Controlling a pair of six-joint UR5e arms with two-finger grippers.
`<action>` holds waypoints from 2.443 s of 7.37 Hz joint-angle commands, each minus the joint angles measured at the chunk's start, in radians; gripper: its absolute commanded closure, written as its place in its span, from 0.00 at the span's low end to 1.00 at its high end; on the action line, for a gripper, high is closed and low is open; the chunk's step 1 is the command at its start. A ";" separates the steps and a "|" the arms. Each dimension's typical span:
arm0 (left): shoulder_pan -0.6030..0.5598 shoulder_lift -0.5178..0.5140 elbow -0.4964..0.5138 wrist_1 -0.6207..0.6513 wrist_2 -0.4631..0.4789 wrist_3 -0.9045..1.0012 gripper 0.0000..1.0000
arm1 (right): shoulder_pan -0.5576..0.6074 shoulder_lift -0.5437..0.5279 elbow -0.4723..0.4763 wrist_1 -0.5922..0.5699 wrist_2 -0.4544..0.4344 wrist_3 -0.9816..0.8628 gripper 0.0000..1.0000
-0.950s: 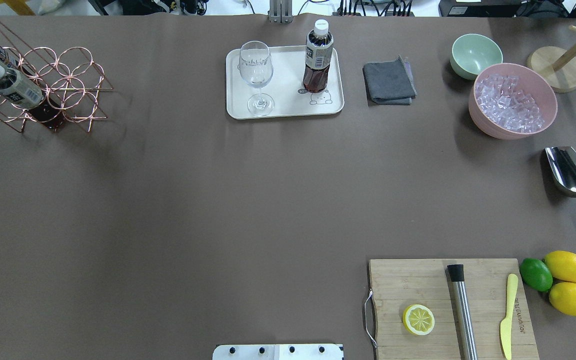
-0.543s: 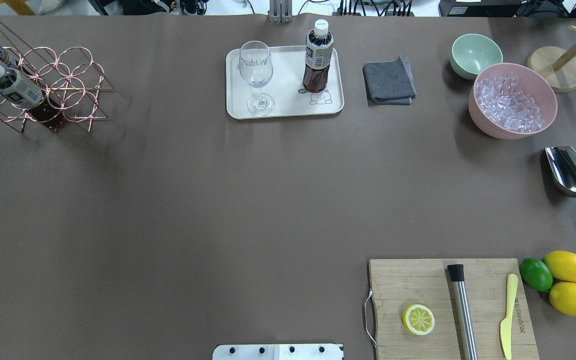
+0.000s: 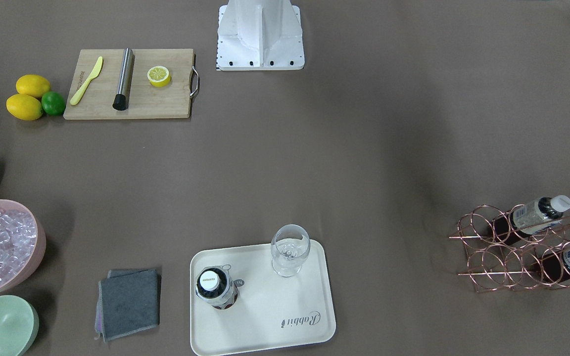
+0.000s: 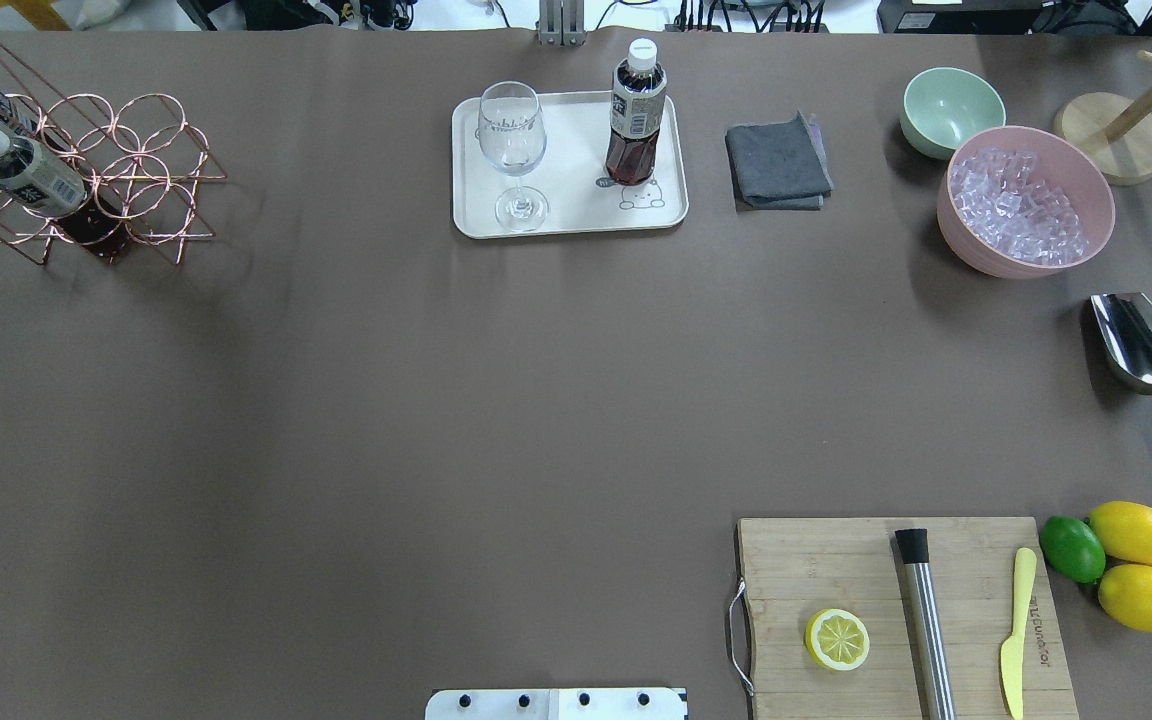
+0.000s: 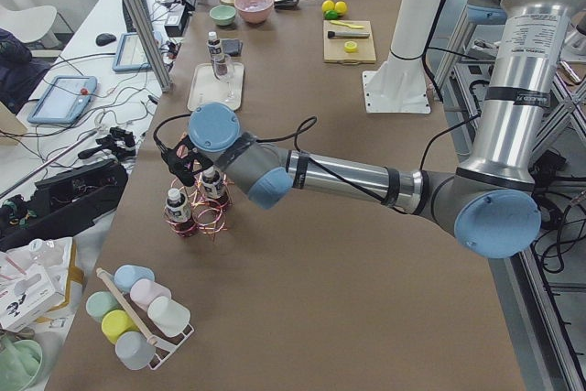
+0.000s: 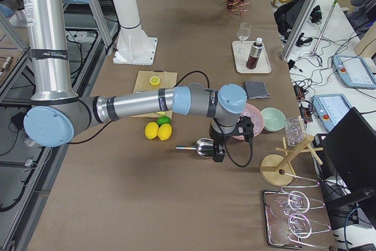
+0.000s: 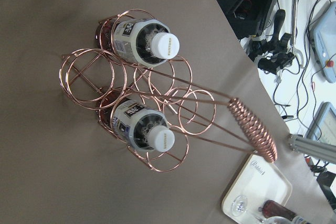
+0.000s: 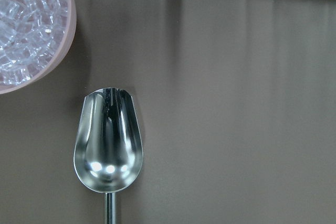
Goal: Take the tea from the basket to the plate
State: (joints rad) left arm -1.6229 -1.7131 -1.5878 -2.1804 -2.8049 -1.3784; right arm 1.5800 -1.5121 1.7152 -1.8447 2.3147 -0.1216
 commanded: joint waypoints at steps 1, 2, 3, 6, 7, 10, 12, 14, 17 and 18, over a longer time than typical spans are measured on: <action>0.000 0.127 -0.031 0.008 0.010 0.371 0.02 | 0.000 -0.008 -0.005 0.071 0.000 0.002 0.01; 0.001 0.148 -0.025 0.013 0.025 0.405 0.02 | 0.000 -0.008 0.001 0.071 0.000 0.002 0.01; 0.021 0.171 -0.024 0.014 0.080 0.423 0.02 | 0.000 -0.008 -0.002 0.071 0.000 0.003 0.01; 0.035 0.185 0.021 0.013 0.168 0.490 0.02 | 0.000 -0.026 0.003 0.099 0.006 -0.012 0.01; 0.028 0.185 0.038 0.014 0.195 0.636 0.02 | 0.000 -0.026 0.003 0.099 0.005 -0.012 0.01; -0.008 0.185 0.040 0.190 0.295 1.075 0.02 | 0.000 -0.028 0.009 0.099 0.002 -0.012 0.01; -0.011 0.173 -0.049 0.466 0.374 1.256 0.02 | 0.000 -0.030 0.007 0.099 0.005 -0.010 0.01; -0.034 0.139 -0.089 0.754 0.413 1.465 0.02 | 0.000 -0.028 0.009 0.099 0.006 -0.012 0.01; -0.066 0.211 -0.083 0.760 0.447 1.506 0.02 | 0.000 -0.025 0.011 0.101 0.005 -0.012 0.01; -0.058 0.210 -0.081 0.761 0.505 1.506 0.02 | 0.000 -0.025 0.007 0.101 0.003 -0.009 0.01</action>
State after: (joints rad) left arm -1.6848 -1.5196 -1.6715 -1.4245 -2.3716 0.1215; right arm 1.5800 -1.5384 1.7255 -1.7449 2.3201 -0.1333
